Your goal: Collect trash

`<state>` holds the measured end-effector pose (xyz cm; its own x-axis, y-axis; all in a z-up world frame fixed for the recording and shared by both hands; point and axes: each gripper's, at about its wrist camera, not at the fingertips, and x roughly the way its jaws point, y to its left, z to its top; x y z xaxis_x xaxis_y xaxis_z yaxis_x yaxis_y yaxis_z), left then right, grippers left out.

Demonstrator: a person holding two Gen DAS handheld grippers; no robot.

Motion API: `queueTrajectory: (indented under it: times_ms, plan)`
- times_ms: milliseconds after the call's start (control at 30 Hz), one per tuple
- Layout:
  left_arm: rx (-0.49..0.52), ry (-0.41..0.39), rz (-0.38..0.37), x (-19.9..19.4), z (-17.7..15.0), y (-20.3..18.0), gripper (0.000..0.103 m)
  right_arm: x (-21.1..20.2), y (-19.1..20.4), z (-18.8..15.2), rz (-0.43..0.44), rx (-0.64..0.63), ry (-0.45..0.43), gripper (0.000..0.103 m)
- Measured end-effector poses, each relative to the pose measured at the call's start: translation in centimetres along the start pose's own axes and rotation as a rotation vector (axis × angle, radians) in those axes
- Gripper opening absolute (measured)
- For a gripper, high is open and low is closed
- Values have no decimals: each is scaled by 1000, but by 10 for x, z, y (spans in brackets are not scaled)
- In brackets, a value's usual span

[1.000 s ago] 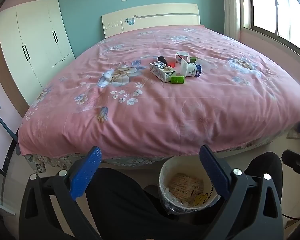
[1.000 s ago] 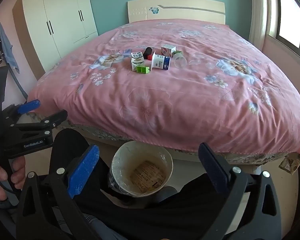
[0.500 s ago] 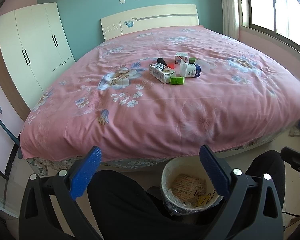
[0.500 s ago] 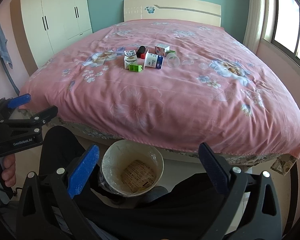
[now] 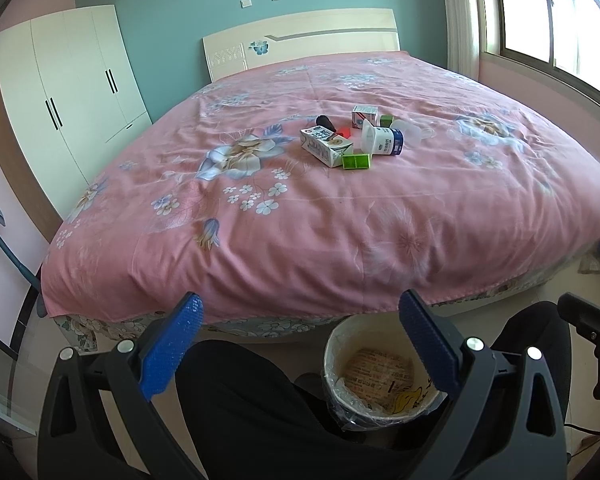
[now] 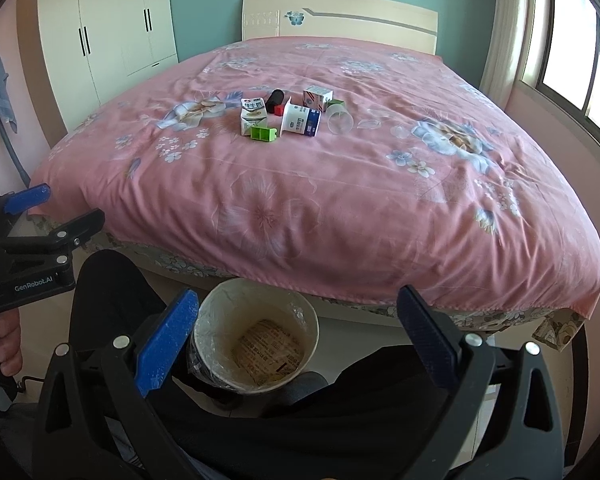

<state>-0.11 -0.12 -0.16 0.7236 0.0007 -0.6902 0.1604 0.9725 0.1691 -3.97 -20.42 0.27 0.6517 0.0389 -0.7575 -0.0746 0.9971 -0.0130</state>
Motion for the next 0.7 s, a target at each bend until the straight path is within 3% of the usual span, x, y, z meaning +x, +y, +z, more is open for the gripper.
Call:
queueTrajectory:
  times_ms: [700]
  plan:
    - [-7,6,3,2,-3,1,100,0,-3,0,6,5,0,97]
